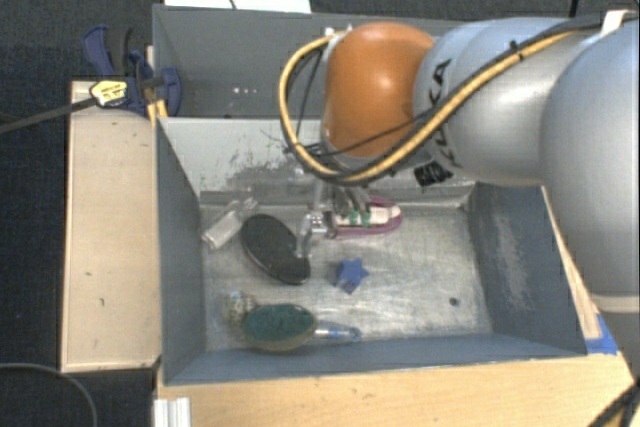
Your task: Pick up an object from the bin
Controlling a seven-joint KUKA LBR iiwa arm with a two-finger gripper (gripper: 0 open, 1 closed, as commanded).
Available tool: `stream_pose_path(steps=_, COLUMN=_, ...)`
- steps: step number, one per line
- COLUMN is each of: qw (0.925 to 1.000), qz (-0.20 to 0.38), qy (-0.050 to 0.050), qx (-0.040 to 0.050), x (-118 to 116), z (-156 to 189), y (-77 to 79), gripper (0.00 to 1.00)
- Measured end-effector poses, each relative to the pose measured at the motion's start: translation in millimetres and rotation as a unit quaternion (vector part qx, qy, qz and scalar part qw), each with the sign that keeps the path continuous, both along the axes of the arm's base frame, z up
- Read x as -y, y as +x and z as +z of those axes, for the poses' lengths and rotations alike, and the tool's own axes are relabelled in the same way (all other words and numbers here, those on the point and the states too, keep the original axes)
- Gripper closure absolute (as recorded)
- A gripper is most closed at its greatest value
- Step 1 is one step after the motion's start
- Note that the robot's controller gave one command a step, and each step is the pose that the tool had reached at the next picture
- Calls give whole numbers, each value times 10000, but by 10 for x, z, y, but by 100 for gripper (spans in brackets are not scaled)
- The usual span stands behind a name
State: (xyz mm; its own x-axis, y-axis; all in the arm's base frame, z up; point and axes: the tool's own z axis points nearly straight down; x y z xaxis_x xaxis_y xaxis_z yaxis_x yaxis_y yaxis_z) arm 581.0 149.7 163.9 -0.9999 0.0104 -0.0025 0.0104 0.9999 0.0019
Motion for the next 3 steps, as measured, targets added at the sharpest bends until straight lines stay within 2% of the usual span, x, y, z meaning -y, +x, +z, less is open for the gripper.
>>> stream_pose_path(steps=1, qw=9997, qz=234, qy=5, qx=-14, x=-294, z=-926, y=20, gripper=0)
stream_pose_path(steps=2, qw=9998, qz=208, qy=3, qx=26, x=-275, z=-898, y=43, gripper=100)
stream_pose_path(steps=3, qw=9997, qz=222, qy=8, qx=35, x=-435, z=539, y=-67, gripper=100)
